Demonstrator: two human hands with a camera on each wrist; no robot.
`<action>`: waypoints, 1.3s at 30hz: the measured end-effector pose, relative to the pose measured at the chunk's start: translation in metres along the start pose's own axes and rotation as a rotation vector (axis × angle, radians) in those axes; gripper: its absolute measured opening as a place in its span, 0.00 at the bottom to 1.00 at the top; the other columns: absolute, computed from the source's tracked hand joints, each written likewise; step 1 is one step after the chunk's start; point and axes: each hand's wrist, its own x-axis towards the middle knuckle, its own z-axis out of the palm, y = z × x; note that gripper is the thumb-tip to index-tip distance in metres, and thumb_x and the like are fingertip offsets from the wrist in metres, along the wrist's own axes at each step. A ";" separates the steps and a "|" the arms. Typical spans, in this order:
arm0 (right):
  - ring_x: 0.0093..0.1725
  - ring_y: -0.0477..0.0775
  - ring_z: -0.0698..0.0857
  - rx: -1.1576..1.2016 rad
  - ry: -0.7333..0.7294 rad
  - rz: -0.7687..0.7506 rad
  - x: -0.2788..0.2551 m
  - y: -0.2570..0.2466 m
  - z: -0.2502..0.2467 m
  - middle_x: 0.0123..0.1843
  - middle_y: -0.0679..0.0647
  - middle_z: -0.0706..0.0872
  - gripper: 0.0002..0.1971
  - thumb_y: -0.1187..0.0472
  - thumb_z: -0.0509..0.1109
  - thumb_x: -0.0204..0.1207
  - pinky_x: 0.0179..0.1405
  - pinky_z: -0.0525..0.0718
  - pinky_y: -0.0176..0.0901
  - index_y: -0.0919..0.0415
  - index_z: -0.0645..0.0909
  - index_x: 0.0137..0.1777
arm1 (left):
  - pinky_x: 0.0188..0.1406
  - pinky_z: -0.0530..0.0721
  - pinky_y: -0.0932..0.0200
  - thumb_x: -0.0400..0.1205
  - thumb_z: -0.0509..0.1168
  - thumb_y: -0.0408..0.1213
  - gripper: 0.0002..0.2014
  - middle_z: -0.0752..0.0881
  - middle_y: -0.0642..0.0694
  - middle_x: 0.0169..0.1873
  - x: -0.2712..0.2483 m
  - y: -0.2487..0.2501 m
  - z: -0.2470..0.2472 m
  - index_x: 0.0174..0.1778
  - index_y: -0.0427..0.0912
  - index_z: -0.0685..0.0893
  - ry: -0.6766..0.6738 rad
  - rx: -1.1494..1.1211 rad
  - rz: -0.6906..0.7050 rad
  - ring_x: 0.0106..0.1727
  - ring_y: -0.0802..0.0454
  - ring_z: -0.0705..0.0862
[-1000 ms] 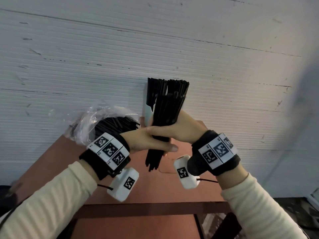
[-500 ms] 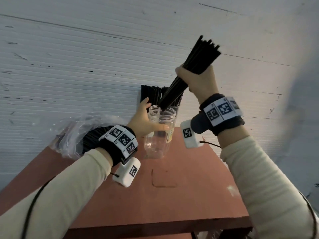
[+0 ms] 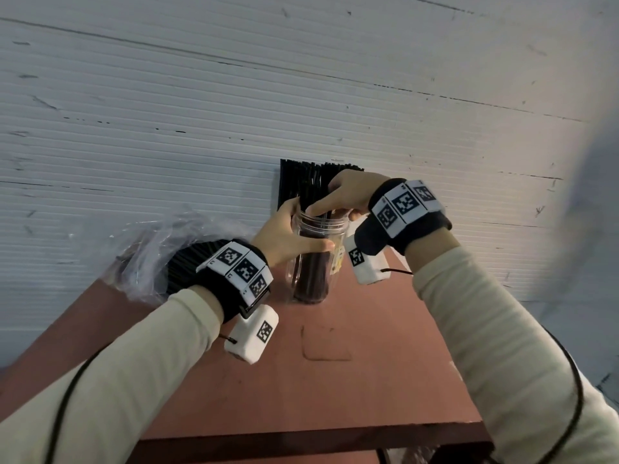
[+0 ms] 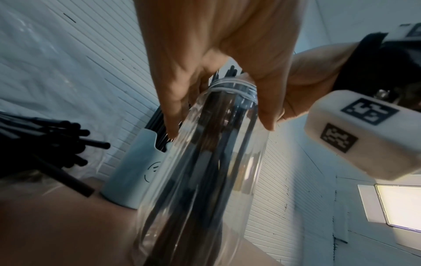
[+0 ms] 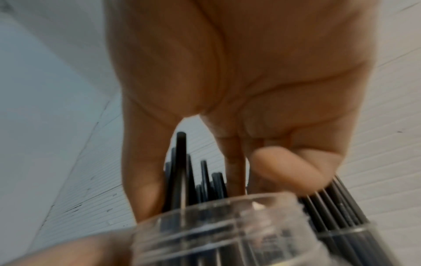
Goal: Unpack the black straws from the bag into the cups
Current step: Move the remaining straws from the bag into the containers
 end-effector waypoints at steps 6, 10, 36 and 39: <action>0.64 0.54 0.78 0.052 0.209 -0.132 -0.013 0.000 0.000 0.65 0.52 0.79 0.31 0.41 0.73 0.71 0.65 0.78 0.50 0.55 0.75 0.71 | 0.72 0.69 0.59 0.66 0.82 0.42 0.57 0.71 0.49 0.77 0.000 0.002 -0.007 0.85 0.44 0.52 -0.075 0.075 -0.007 0.75 0.53 0.71; 0.62 0.53 0.75 0.195 0.573 -0.433 -0.026 -0.017 0.017 0.60 0.52 0.78 0.19 0.51 0.72 0.74 0.59 0.75 0.42 0.53 0.79 0.63 | 0.77 0.67 0.54 0.73 0.76 0.36 0.45 0.71 0.47 0.77 -0.009 0.001 -0.025 0.83 0.46 0.59 0.026 0.171 0.030 0.78 0.50 0.69; 0.77 0.66 0.69 -0.235 -0.128 -0.255 0.028 -0.118 0.176 0.80 0.62 0.69 0.32 0.41 0.63 0.79 0.76 0.68 0.58 0.49 0.62 0.82 | 0.62 0.72 0.60 0.77 0.71 0.30 0.21 0.79 0.49 0.70 -0.067 -0.053 -0.164 0.64 0.54 0.81 0.204 0.488 -0.096 0.74 0.52 0.74; 0.76 0.63 0.72 -0.234 -0.149 -0.337 0.027 -0.120 0.174 0.78 0.55 0.73 0.27 0.47 0.64 0.80 0.75 0.69 0.56 0.47 0.67 0.79 | 0.56 0.74 0.61 0.77 0.71 0.30 0.22 0.80 0.46 0.69 -0.065 -0.053 -0.163 0.64 0.56 0.80 0.262 0.456 -0.116 0.71 0.51 0.76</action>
